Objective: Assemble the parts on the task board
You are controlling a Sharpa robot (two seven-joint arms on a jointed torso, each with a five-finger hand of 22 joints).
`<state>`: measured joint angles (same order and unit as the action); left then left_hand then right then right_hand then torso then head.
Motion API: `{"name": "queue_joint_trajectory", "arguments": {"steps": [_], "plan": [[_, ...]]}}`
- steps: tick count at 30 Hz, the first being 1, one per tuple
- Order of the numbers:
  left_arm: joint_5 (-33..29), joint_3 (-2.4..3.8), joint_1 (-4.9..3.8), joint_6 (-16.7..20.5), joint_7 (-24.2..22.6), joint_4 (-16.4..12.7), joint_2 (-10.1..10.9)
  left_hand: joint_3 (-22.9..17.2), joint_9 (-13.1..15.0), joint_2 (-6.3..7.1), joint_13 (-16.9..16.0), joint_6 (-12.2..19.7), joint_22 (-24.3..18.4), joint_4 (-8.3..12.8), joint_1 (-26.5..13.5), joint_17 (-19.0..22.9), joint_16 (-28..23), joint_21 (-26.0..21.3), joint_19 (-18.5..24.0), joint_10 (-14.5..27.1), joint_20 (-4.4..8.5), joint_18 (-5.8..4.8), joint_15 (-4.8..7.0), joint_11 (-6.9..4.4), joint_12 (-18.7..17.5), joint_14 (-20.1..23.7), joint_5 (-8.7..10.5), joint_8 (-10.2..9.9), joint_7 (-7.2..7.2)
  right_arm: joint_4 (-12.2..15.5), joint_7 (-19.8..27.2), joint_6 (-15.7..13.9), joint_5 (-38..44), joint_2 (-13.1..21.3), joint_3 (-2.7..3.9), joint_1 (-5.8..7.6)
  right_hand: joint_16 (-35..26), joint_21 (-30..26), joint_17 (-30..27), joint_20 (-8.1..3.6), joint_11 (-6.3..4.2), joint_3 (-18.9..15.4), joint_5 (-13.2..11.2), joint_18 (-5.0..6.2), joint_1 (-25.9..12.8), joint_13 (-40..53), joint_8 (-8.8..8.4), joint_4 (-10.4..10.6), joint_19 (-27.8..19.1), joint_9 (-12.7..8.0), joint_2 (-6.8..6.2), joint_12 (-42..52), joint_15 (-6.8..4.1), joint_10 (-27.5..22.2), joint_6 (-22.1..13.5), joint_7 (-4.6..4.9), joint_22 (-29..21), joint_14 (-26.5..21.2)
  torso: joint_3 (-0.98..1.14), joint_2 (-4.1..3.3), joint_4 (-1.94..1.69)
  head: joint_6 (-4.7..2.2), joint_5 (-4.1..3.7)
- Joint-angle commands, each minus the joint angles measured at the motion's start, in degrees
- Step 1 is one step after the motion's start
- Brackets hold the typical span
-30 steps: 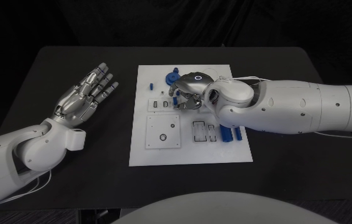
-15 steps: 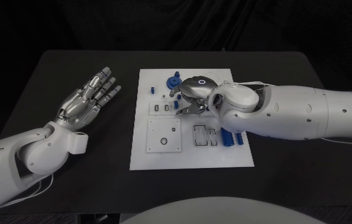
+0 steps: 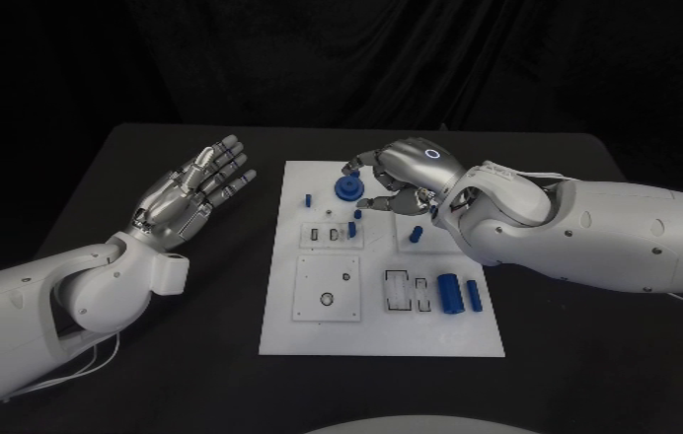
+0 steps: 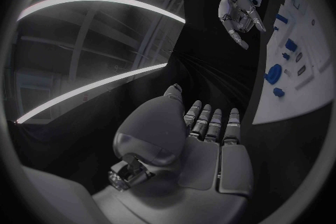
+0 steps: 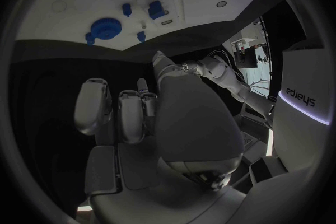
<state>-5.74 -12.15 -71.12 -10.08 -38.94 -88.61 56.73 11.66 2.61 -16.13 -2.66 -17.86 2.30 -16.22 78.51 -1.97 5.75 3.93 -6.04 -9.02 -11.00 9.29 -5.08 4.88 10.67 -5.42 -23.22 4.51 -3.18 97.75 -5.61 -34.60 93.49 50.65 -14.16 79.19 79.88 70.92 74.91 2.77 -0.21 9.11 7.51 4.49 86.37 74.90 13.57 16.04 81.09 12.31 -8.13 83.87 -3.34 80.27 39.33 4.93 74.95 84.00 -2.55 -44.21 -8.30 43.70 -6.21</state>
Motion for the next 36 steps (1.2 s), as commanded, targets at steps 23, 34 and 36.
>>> {"name": "queue_joint_trajectory", "arguments": {"steps": [23,34,36], "plan": [[25.77,0.05,-5.54,7.96,19.53,14.0,-10.36,3.7,1.36,0.27,-15.36,-20.84,16.38,-0.63,2.76,-14.81,50.7,33.65,-44.69,-31.15,-1.71,1.2,-1.36,4.12,38.76,-37.63,-0.87,8.32,-4.74,-7.5,11.66,-4.46,-7.61,3.46,-0.08,-0.01,0.91,2.39,5.46,-0.15,0.05,1.37,5.73,-0.69,1.73,7.36,1.41,0.52,1.59,-0.85,1.37,1.2,-0.41,1.9,4.92,0.22,8.32,3.02,3.34,7.63,2.92,4.83,5.82],[66.18,0.07,-5.64,18.48,30.47,11.67,-11.97,2.07,2.17,0.18,-63.71,-26.67,36.0,-0.39,5.28,-54.19,76.67,57.58,-53.25,-60.52,4.27,0.39,4.61,-1.43,68.36,-65.24,7.13,9.58,-4.98,-10.01,10.41,-2.45,-7.9,3.51,-0.08,-0.24,0.28,1.78,4.83,-0.07,0.2,1.44,6.85,-0.57,0.03,6.6,1.1,0.57,1.4,-1.32,2.3,0.7,-0.3,1.21,5.12,0.45,8.23,2.87,4.99,7.51,4.06,5.28,5.99],[75.8,0.07,-5.7,18.73,32.69,10.75,-12.18,0.53,2.86,0.5,-74.57,-27.51,48.88,-0.06,6.03,-67.27,80.29,65.86,-61.13,-70.08,5.01,-1.66,6.01,-2.54,73.75,-73.41,8.36,9.89,-3.69,-10.11,9.94,-2.13,-7.91,3.44,-0.08,-0.25,0.2,1.76,4.76,-0.07,0.21,1.48,6.93,-0.56,0.0,6.61,1.07,0.54,1.39,-1.35,2.35,0.7,-0.29,1.22,5.11,0.48,8.23,2.85,5.15,7.39,4.13,5.2,5.81]]}}
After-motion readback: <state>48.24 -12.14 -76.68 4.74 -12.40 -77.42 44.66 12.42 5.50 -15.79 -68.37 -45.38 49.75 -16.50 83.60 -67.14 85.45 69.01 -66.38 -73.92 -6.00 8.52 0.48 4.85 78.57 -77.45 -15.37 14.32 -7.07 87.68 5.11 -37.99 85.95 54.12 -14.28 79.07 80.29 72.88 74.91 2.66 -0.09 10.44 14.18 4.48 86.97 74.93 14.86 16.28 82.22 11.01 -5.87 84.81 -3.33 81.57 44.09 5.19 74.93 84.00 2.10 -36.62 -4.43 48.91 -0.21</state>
